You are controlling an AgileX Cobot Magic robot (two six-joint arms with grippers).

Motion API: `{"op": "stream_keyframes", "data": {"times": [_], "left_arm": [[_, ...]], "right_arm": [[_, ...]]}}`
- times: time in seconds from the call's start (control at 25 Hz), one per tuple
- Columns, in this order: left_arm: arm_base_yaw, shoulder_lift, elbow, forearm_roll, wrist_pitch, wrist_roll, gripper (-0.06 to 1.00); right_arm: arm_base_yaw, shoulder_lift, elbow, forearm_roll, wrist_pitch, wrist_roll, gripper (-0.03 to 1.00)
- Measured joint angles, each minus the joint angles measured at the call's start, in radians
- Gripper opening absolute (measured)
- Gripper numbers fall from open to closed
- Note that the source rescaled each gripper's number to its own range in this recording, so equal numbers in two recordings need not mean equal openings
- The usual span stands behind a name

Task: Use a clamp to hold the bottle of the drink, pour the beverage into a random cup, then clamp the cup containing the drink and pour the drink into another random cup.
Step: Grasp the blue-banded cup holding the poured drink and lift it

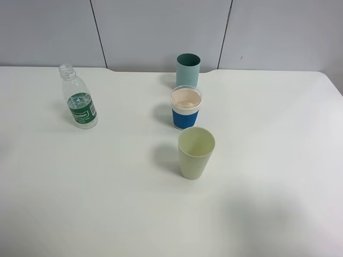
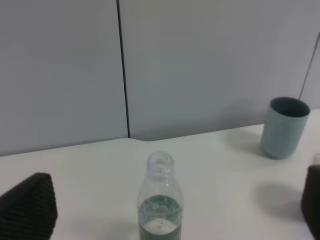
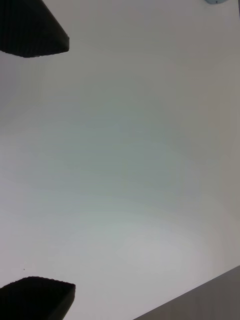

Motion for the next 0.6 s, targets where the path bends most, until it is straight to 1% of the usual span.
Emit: {"op": "stream_keyframes", "data": {"times": [0.32,0.6], "left_arm": [[0.0,-0.111,-0.162,0.006,0.329,0.003,1.0],[0.0,-0.218,-0.228,0.006,0.519,0.009,1.0]], "right_arm": [[0.0,0.0,0.0,0.0,0.0,0.0,0.61],[0.0,0.0,0.0,0.0,0.0,0.0,0.61]]}}
